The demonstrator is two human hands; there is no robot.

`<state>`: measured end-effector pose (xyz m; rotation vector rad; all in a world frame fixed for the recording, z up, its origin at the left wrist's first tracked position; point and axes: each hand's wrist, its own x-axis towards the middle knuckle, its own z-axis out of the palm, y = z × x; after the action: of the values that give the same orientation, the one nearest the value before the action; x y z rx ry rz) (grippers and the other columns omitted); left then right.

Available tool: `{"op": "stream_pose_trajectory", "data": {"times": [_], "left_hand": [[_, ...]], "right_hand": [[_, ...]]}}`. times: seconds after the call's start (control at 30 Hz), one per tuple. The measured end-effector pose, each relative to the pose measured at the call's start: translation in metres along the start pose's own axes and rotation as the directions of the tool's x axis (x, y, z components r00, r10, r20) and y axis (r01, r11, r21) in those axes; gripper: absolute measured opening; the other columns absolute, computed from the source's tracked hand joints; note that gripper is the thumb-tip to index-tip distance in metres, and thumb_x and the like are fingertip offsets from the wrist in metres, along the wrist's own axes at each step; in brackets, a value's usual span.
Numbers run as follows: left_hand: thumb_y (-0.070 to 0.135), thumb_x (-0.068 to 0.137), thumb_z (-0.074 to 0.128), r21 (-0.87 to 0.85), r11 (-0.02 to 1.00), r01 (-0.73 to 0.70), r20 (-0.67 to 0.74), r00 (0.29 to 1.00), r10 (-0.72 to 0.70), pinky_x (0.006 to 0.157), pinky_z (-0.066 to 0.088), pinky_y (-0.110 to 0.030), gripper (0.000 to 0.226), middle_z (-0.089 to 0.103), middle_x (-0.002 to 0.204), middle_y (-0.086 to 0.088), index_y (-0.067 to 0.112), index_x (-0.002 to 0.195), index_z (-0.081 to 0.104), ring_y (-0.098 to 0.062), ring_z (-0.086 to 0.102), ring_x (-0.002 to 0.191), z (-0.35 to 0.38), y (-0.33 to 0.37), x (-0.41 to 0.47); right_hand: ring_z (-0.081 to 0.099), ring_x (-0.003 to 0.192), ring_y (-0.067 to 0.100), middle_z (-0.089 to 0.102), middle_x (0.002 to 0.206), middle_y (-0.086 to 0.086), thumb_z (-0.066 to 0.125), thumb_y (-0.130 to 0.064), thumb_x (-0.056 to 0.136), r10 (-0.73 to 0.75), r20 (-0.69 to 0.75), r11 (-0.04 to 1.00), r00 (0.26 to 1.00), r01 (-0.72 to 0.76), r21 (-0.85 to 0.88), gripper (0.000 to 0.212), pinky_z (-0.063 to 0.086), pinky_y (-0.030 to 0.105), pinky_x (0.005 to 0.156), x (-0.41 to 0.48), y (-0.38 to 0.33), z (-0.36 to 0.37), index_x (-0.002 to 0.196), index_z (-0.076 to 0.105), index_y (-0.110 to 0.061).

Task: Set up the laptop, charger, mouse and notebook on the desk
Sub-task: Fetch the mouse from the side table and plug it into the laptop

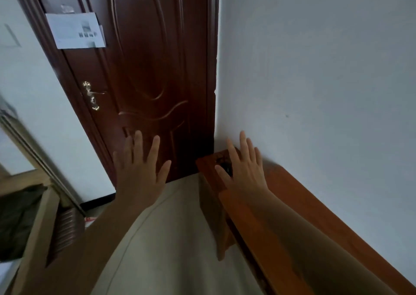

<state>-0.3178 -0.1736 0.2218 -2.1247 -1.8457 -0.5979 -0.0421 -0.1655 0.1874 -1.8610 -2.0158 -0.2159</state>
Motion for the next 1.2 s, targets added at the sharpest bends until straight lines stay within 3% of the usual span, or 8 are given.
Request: {"op": "stream_pose_trajectory", "data": {"times": [0.17,0.6,0.83,1.07,1.2], "left_hand": [[0.058,0.096,0.028,-0.006,0.998,-0.065,0.056,0.996,0.065,0.109,0.025,-0.068,0.07,0.018,0.162,-0.022,0.021,0.156,0.025,-0.043,0.018,0.147,0.032,-0.033,0.1],[0.063,0.096,0.016,-0.082,0.974,-0.211,0.232,0.946,0.225,0.114,0.018,-0.065,0.072,0.014,0.164,-0.02,0.025,0.157,0.018,-0.04,0.011,0.15,0.207,-0.027,0.283],[0.064,0.097,0.016,-0.087,0.928,-0.362,0.382,0.848,0.367,0.119,0.007,-0.061,0.071,-0.004,0.166,-0.014,0.03,0.158,-0.001,-0.033,-0.006,0.152,0.294,-0.01,0.395],[0.063,0.097,0.019,-0.23,0.882,-0.412,0.421,0.775,0.471,0.119,0.003,-0.059,0.072,-0.008,0.166,-0.014,0.029,0.158,-0.001,-0.032,-0.009,0.152,0.352,0.02,0.495],[0.059,0.099,0.025,-0.281,0.802,-0.527,0.452,0.665,0.595,0.119,0.008,-0.06,0.071,-0.004,0.166,-0.014,0.026,0.158,0.007,-0.033,-0.005,0.152,0.399,0.051,0.545]], "right_hand": [[-0.005,0.155,0.034,-0.011,0.169,0.006,0.021,-0.074,0.097,0.07,-0.009,0.997,0.997,-0.07,0.038,0.077,0.007,0.056,0.123,0.077,-0.01,0.026,0.158,-0.013,-0.039],[-0.001,0.155,0.036,-0.011,0.169,0.012,0.022,-0.07,0.098,0.272,0.048,0.962,0.961,-0.271,-0.023,0.078,0.009,0.055,0.124,0.223,0.056,0.143,0.16,-0.009,-0.033],[-0.004,0.155,0.035,-0.013,0.168,0.015,0.032,-0.06,0.102,0.396,0.151,0.918,0.906,-0.39,-0.069,0.079,0.007,0.05,0.125,0.314,0.111,0.194,0.161,-0.008,-0.027],[0.0,0.156,0.033,-0.003,0.169,0.014,0.034,-0.059,0.102,0.52,0.228,0.854,0.823,-0.499,-0.146,0.076,0.008,0.048,0.125,0.372,0.146,0.211,0.162,0.001,-0.026],[0.007,0.155,0.032,0.005,0.169,0.014,0.042,-0.055,0.101,0.615,0.27,0.788,0.741,-0.582,-0.2,0.078,0.014,0.046,0.123,0.381,0.163,0.224,0.162,0.007,-0.024]]}}
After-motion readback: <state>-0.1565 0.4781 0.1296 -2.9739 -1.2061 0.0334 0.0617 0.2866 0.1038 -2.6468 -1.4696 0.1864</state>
